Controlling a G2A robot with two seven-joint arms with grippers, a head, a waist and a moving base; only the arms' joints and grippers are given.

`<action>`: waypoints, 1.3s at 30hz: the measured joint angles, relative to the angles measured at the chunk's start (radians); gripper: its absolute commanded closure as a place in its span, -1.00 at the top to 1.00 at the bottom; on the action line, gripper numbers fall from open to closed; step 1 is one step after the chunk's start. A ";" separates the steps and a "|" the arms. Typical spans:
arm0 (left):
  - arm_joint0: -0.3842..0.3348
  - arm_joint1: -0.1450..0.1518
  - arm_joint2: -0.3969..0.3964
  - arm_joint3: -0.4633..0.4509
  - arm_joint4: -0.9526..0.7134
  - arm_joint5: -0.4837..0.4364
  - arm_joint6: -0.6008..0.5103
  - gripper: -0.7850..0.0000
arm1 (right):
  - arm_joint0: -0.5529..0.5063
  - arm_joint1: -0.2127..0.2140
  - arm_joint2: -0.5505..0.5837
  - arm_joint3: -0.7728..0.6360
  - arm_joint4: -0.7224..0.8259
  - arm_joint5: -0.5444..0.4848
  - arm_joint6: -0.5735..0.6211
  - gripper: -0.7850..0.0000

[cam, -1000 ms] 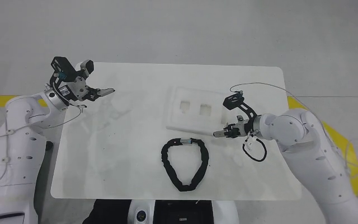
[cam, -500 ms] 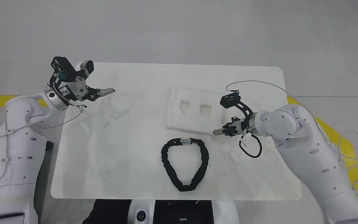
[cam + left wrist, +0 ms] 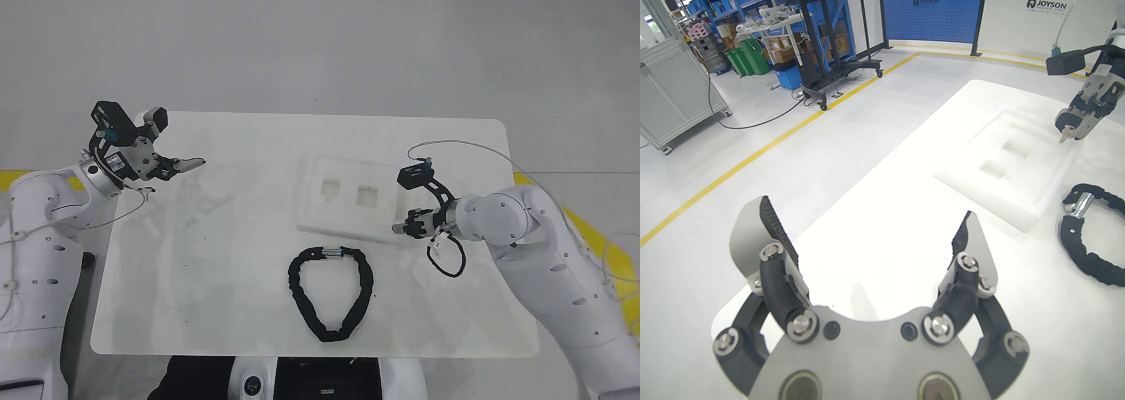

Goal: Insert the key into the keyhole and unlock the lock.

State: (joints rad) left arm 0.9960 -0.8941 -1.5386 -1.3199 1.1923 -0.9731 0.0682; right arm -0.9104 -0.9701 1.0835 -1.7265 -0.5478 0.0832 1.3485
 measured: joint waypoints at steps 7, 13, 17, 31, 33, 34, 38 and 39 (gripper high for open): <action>0.000 0.000 0.000 0.000 0.000 0.000 0.000 1.00 | 0.005 0.000 -0.007 0.000 -0.023 0.022 0.003 -0.73; 0.000 0.000 0.000 0.000 0.000 0.000 0.000 1.00 | 0.010 0.000 -0.012 -0.001 -0.038 0.034 0.004 -1.00; 0.000 0.000 0.000 0.000 0.000 0.000 0.000 1.00 | 0.011 0.000 -0.013 -0.002 -0.047 0.042 0.006 -1.00; 0.000 0.000 0.000 0.000 0.000 0.000 0.000 1.00 | -0.008 0.010 0.021 -0.077 -0.097 0.082 0.027 -1.00; 0.000 0.000 0.000 0.000 0.000 0.000 0.000 1.00 | -0.014 0.012 0.028 -0.093 -0.100 0.086 0.028 -1.00; 0.000 0.000 0.000 0.000 0.000 0.000 0.000 1.00 | -0.020 0.013 0.033 -0.106 -0.102 0.089 0.027 -1.00; 0.000 0.000 0.000 0.000 0.000 0.000 0.000 1.00 | -0.042 0.019 0.065 -0.161 -0.095 0.089 0.020 -1.00; 0.000 0.000 0.000 0.000 0.000 0.000 0.000 1.00 | -0.050 0.021 0.075 -0.174 -0.088 0.086 0.015 -1.00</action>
State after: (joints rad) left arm 0.9960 -0.8941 -1.5386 -1.3199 1.1923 -0.9731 0.0682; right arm -0.9605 -0.9493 1.1588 -1.9006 -0.6358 0.1693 1.3640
